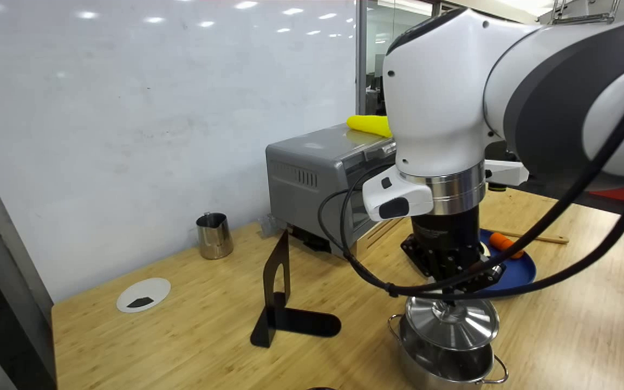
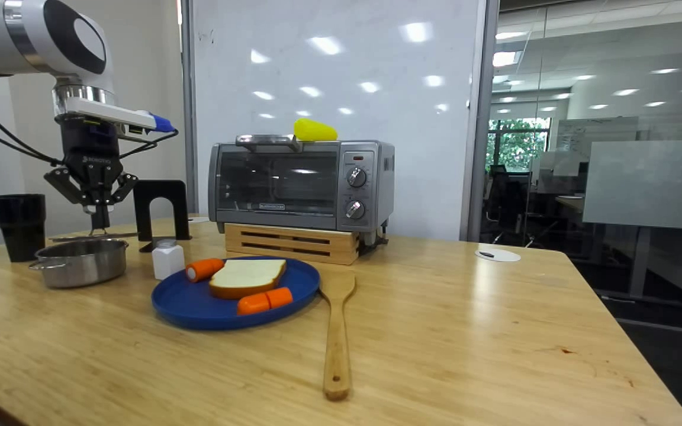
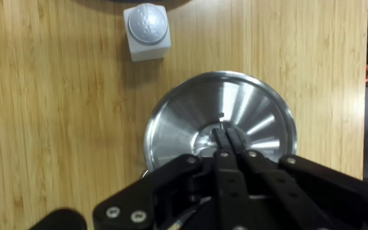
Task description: Pick up the lid from the pot and put it on the table, then pick up the orange object from the pot and put it on the table, then pick up the lid and put it back on the pot
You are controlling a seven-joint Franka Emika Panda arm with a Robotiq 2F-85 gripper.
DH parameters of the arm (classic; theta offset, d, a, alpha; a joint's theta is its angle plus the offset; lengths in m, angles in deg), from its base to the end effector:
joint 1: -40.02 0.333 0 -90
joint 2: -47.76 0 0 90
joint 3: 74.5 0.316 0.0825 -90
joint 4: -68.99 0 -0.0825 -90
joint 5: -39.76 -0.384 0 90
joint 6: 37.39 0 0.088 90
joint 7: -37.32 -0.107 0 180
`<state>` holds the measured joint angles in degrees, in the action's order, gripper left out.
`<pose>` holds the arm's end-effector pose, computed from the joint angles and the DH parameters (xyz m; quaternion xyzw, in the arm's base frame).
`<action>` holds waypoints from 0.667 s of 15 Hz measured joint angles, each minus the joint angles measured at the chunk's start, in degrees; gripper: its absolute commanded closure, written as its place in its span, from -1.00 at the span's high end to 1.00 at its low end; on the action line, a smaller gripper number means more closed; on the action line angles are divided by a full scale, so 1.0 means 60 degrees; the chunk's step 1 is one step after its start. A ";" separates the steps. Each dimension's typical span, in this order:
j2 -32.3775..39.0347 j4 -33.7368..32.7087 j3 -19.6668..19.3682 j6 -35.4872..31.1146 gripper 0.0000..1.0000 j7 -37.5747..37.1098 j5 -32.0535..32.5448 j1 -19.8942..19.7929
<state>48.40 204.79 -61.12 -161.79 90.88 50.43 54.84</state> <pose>0.4217 0.2181 0.3042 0.7092 0.6938 -0.1169 0.0449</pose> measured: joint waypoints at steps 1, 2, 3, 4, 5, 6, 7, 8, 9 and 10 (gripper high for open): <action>0.0000 0.0000 0.0000 0.0000 -0.99 0.0000 0.0000 0.0000; -0.0002 0.0000 0.0004 0.0000 -0.99 0.0000 -0.0001 0.0001; -0.0008 0.0001 0.0022 -0.0001 -0.99 0.0000 -0.0009 0.0002; -0.0022 0.0009 0.0057 -0.0010 -0.99 0.0000 -0.0017 0.0007; -0.0042 0.0033 0.0113 -0.0026 -0.99 0.0000 -0.0018 0.0013; -0.0063 0.0071 0.0182 -0.0037 -0.99 0.0000 -0.0018 0.0040; -0.0078 0.0117 0.0253 -0.0059 -0.99 -0.0004 -0.0019 0.0086; -0.0090 0.0173 0.0319 -0.0125 -0.99 -0.0032 -0.0018 0.0157; -0.0101 0.0231 0.0383 -0.0217 -0.99 -0.0071 -0.0018 0.0228; -0.0122 0.0301 0.0448 -0.0341 -0.99 -0.0122 -0.0018 0.0299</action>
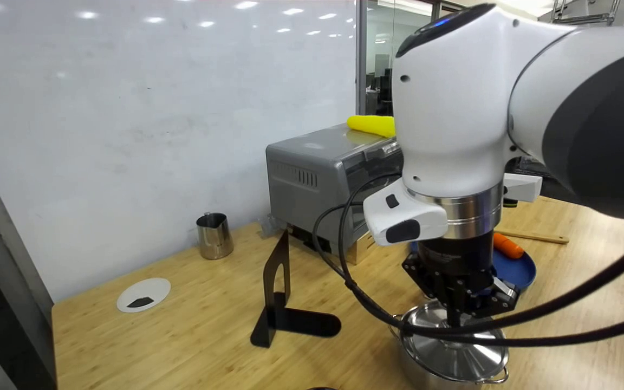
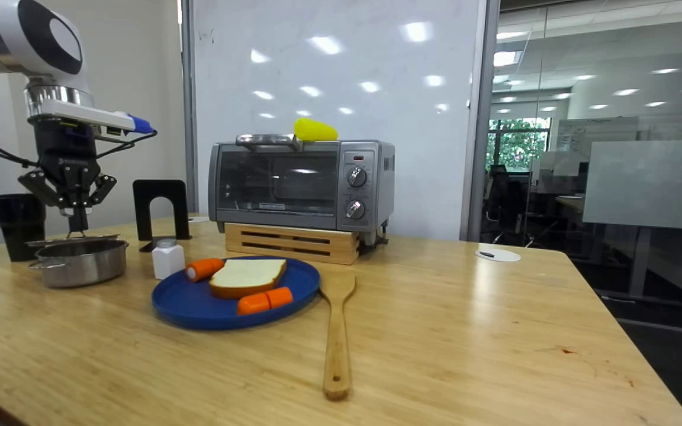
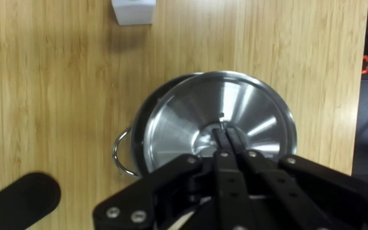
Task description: Pick up the lid from the pot and put it on the table, then pick up the orange object from the pot and put it on the table, then pick up the lid and put it back on the pot
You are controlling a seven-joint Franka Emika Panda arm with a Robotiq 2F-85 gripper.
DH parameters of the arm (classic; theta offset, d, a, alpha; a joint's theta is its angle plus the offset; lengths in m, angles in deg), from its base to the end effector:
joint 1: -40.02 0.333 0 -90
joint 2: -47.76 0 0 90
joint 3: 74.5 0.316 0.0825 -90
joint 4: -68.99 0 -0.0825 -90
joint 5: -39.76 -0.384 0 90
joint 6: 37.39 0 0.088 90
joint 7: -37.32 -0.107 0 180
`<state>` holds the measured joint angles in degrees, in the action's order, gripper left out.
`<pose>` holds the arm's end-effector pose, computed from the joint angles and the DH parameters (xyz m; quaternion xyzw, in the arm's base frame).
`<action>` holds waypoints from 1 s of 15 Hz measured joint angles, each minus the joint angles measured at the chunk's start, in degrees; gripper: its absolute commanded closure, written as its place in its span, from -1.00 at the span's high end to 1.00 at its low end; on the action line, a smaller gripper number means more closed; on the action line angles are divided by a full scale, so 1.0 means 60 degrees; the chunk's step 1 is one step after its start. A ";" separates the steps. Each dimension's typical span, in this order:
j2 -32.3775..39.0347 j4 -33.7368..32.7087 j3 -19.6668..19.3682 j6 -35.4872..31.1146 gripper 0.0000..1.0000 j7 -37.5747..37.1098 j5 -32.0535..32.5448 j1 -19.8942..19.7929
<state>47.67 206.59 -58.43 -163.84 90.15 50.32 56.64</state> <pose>0.3976 0.2478 0.3002 0.6859 0.7181 -0.1065 0.0508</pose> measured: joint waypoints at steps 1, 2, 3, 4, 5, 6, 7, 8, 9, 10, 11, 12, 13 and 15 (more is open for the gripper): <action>-0.0046 0.0081 0.0052 -0.0136 -0.99 -0.0047 0.0000 0.0063; -0.0112 0.0173 0.0087 -0.0320 -0.99 -0.0086 0.0000 0.0110; -0.0205 0.0276 0.0104 -0.0492 -0.99 -0.0124 0.0000 0.0147; -0.0309 0.0375 0.0111 -0.0658 -0.99 -0.0139 0.0000 0.0168; -0.0430 0.0467 0.0113 -0.0774 -0.99 -0.0144 0.0000 0.0180; -0.0544 0.0547 0.0113 -0.0863 -0.99 -0.0145 0.0000 0.0182; -0.0677 0.0634 0.0112 -0.0949 -0.99 -0.0145 -0.0003 0.0182; -0.0803 0.0726 0.0110 -0.1033 -0.99 -0.0145 -0.0014 0.0182; -0.0921 0.0805 0.0098 -0.1089 -0.99 -0.0145 -0.0055 0.0182; -0.1018 0.0883 0.0071 -0.1131 -0.99 -0.0145 -0.0095 0.0182; -0.1090 0.0946 0.0033 -0.1168 -0.99 -0.0145 -0.0133 0.0181; -0.1140 0.1001 -0.0013 -0.1218 -0.99 -0.0145 -0.0162 0.0181; -0.1172 0.1053 -0.0062 -0.1294 -0.99 -0.0145 -0.0199 0.0180; -0.1179 0.1138 -0.0157 -0.1450 -0.99 -0.0145 -0.0261 0.0179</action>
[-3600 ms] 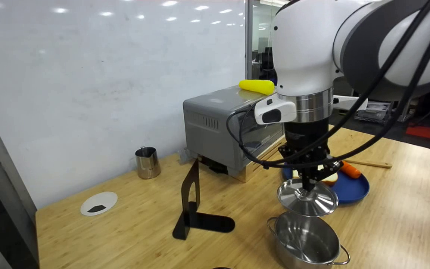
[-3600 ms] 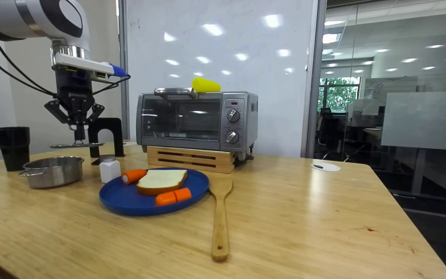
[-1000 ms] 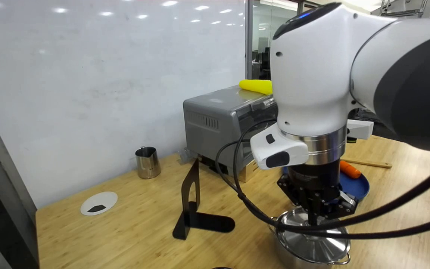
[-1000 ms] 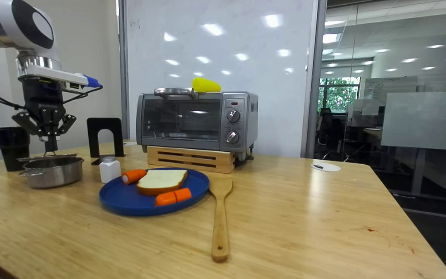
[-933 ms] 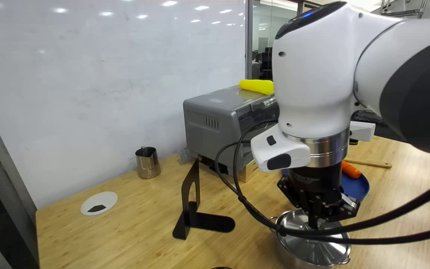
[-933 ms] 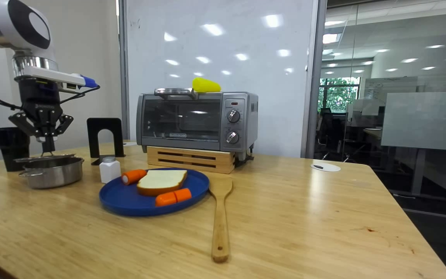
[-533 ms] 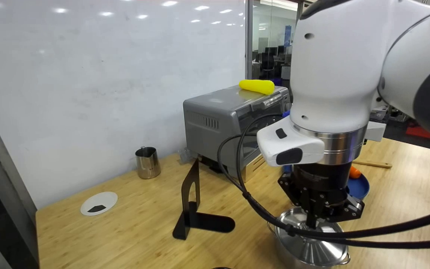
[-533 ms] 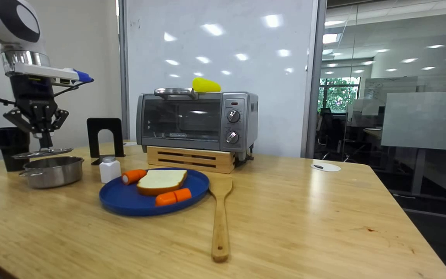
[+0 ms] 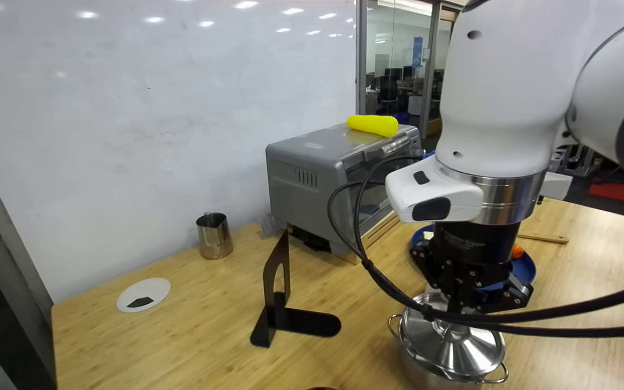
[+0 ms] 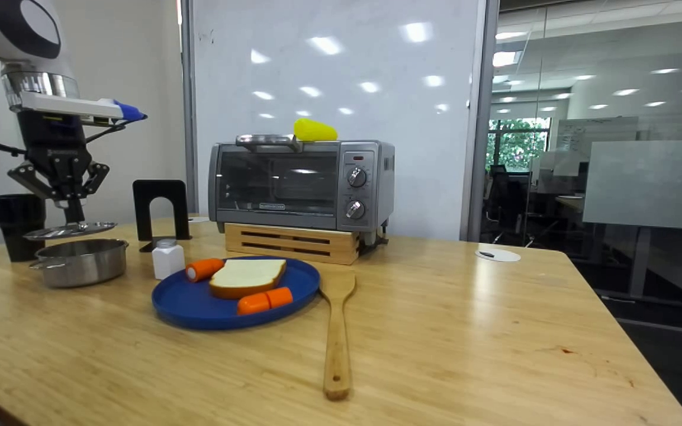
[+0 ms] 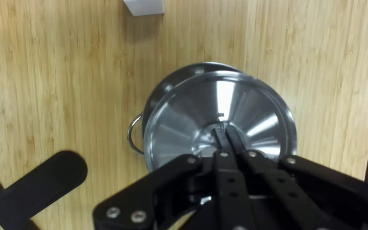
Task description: Pick up the lid from the pot and put it on the table, then pick up the orange object from the pot and put it on the table, then pick up the lid and put it back on the pot
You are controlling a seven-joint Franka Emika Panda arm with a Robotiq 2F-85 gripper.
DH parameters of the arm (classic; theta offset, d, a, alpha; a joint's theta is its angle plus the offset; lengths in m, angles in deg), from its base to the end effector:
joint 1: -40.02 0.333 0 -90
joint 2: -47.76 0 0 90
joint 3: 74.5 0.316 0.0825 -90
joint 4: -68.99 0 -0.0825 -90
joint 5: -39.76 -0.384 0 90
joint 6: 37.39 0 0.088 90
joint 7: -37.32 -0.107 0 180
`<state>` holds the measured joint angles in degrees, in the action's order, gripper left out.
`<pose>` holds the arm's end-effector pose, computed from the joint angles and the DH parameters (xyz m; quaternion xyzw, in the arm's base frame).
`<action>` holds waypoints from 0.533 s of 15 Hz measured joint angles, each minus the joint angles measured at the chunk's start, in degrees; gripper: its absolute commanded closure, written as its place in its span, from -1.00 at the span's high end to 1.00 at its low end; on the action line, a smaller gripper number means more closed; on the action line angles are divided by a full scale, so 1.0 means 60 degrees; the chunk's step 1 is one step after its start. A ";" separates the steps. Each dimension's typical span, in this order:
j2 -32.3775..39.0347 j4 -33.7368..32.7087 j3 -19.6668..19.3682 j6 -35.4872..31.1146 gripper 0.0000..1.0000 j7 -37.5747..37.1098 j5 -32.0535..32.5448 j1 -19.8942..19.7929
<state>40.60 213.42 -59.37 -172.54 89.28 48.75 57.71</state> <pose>0.3780 0.2398 0.3188 0.6981 0.7122 -0.0330 0.0657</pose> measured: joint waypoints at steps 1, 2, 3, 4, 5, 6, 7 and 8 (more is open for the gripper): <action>0.0002 0.0033 -0.0051 -0.0048 -0.99 0.0001 -0.0033 -0.0001; 0.0004 0.0061 -0.0092 -0.0084 -0.99 0.0001 -0.0077 -0.0002; 0.0008 0.0083 -0.0127 -0.0115 -0.99 0.0002 -0.0112 -0.0003; 0.0015 0.0104 -0.0163 -0.0154 -0.99 0.0002 -0.0135 -0.0004; 0.0024 0.0125 -0.0191 -0.0196 -0.99 0.0002 -0.0145 -0.0004; 0.0037 0.0144 -0.0214 -0.0253 -0.99 0.0002 -0.0145 -0.0008; 0.0055 0.0167 -0.0233 -0.0320 -0.99 0.0002 -0.0145 -0.0017; 0.0082 0.0182 -0.0255 -0.0366 -0.99 0.0002 -0.0145 -0.0020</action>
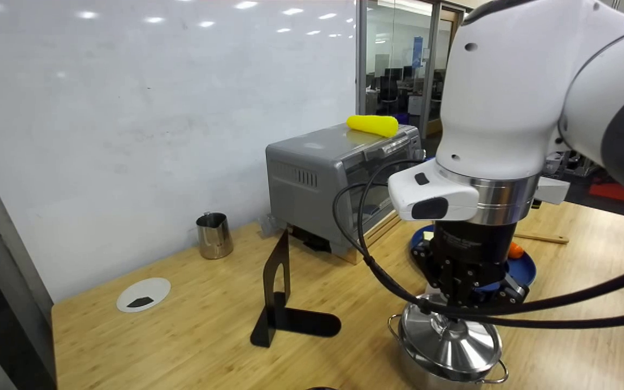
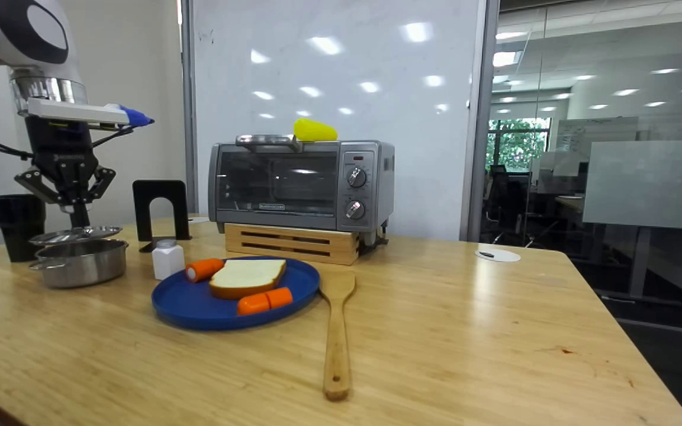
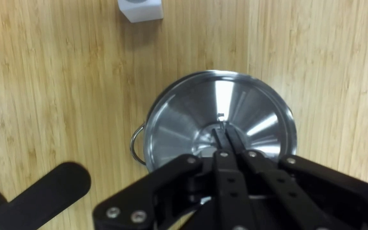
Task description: Pick up the lid from the pot and put it on the table, then pick up the orange object from the pot and put it on the table, then pick up the lid and put it back on the pot
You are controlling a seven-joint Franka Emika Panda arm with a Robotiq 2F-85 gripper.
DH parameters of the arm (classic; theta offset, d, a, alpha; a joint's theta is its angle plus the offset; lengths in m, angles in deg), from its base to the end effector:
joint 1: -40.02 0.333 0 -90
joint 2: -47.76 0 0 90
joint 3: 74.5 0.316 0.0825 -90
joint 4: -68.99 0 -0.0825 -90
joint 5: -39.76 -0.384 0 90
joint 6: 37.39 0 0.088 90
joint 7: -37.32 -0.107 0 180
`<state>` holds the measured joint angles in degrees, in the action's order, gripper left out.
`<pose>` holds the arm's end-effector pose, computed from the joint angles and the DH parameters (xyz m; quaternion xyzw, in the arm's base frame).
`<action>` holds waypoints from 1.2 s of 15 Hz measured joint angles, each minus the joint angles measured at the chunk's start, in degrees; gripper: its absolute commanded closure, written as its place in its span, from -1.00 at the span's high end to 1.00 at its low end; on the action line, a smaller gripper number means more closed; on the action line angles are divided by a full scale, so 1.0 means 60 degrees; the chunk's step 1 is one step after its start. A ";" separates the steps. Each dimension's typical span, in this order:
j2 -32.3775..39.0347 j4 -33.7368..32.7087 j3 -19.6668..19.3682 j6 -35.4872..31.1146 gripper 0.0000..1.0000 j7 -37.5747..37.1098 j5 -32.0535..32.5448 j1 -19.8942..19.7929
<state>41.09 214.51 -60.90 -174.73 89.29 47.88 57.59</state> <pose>0.3822 0.2284 0.3110 0.7113 0.7001 -0.0262 0.0570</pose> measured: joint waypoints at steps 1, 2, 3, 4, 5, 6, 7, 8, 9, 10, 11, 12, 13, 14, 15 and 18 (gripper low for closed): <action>0.0040 0.0002 -0.0022 -0.0023 -0.99 0.0000 0.0000 -0.0003; 0.0089 0.0002 -0.0043 -0.0046 -0.99 0.0000 0.0000 -0.0004; 0.0152 0.0001 -0.0060 -0.0079 -0.99 0.0000 0.0000 -0.0005; 0.0222 0.0001 -0.0070 -0.0105 -0.99 0.0000 0.0000 -0.0007; 0.0288 0.0000 -0.0077 -0.0129 -0.99 0.0000 0.0000 -0.0008; 0.0349 -0.0001 -0.0078 -0.0154 -0.99 0.0000 0.0000 -0.0008; 0.0415 -0.0004 -0.0079 -0.0194 -0.99 0.0000 0.0000 -0.0008; 0.0475 -0.0004 -0.0079 -0.0239 -0.99 0.0000 0.0000 -0.0008; 0.0520 -0.0008 -0.0079 -0.0288 -0.99 0.0000 0.0000 -0.0009; 0.0545 -0.0011 -0.0079 -0.0331 -0.99 0.0000 0.0000 -0.0011; 0.0557 -0.0016 -0.0079 -0.0356 -0.99 0.0000 0.0000 -0.0016; 0.0561 -0.0017 -0.0079 -0.0375 -0.99 0.0000 0.0000 -0.0021; 0.0564 -0.0019 -0.0079 -0.0386 -0.99 0.0000 0.0000 -0.0026; 0.0570 -0.0022 -0.0079 -0.0398 -0.99 0.0000 0.0000 -0.0033; 0.0576 -0.0025 -0.0079 -0.0408 -0.99 0.0000 0.0001 -0.0037; 0.0603 -0.0047 -0.0079 -0.0413 -0.40 0.0000 0.0002 -0.0038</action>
<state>44.71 214.23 -61.38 -177.21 89.29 47.89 57.36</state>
